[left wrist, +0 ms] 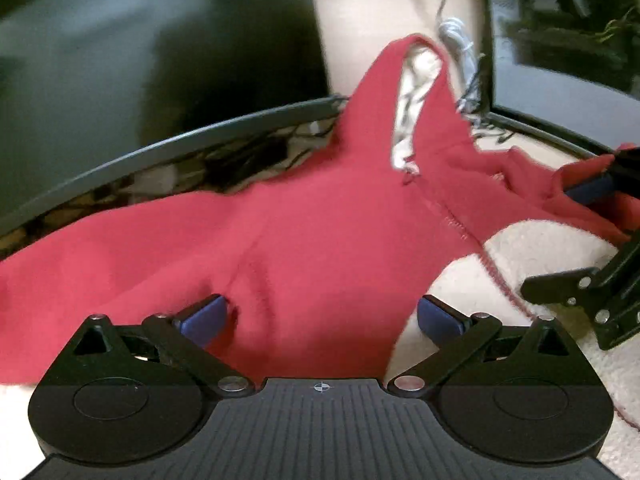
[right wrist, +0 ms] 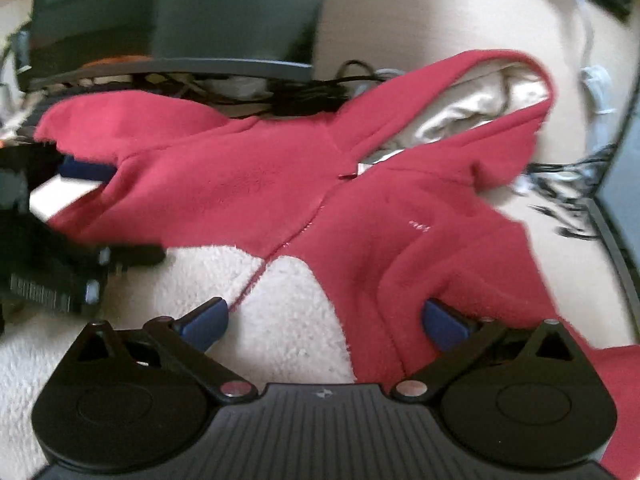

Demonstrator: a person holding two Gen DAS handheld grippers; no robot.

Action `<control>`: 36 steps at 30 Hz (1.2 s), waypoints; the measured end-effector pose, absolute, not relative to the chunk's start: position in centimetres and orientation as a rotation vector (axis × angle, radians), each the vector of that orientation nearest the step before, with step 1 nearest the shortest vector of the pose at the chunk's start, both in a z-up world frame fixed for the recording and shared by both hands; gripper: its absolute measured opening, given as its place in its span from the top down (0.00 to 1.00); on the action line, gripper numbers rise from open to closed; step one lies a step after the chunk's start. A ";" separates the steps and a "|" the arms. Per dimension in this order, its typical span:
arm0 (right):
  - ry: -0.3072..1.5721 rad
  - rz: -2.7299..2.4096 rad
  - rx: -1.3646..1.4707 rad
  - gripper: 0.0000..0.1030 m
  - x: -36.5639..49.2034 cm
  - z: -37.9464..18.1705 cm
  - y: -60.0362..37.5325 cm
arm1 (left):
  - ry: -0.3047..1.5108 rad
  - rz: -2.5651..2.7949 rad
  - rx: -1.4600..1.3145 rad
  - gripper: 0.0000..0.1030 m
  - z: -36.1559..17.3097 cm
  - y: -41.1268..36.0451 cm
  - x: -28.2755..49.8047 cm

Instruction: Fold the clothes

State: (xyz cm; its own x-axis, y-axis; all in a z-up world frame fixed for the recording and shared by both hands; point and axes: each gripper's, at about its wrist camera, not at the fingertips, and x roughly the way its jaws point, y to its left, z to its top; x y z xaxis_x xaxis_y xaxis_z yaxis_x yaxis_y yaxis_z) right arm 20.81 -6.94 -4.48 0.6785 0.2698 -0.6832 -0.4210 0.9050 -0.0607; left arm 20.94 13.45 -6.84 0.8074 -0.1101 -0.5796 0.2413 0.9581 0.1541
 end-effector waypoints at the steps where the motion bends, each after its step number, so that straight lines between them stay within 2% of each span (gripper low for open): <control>1: 0.729 0.416 -0.232 0.00 21.0 -4.5 -6.4 | 0.617 -0.183 0.237 0.00 -7.1 13.3 20.5; 8: 0.770 0.467 -0.208 0.00 19.7 -3.5 -3.3 | 0.628 -0.072 0.213 0.00 -6.3 15.0 17.4; 14: 0.656 0.174 0.076 0.00 15.4 2.3 -12.3 | 0.612 -0.063 0.252 0.00 -5.7 14.7 18.4; 19: 0.728 -0.160 0.237 0.00 15.7 2.1 -19.6 | 0.600 -0.054 0.260 0.00 -5.1 16.0 16.8; 22: 0.728 -0.138 0.283 0.00 15.9 2.0 -19.8 | 0.599 -0.054 0.258 0.00 -5.1 16.1 16.7; 27: 0.610 0.062 0.015 0.00 18.1 4.5 -14.7 | 0.599 -0.055 0.256 0.00 -5.1 16.2 16.7; 31: 0.525 -0.023 -0.239 0.00 24.6 6.5 -13.1 | 0.597 -0.054 0.258 0.00 -5.2 15.9 16.7; 36: 0.502 -0.108 -0.350 0.00 34.4 6.3 -12.9 | 0.588 -0.068 0.281 0.00 -5.3 14.9 16.7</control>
State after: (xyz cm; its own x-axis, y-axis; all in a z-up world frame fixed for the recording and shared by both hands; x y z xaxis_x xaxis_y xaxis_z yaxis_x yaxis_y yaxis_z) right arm 34.41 -12.93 6.31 0.8723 -0.1859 -0.4523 0.0156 0.9350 -0.3542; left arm 16.74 14.93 -5.29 0.8312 0.0165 -0.5558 0.1427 0.9598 0.2418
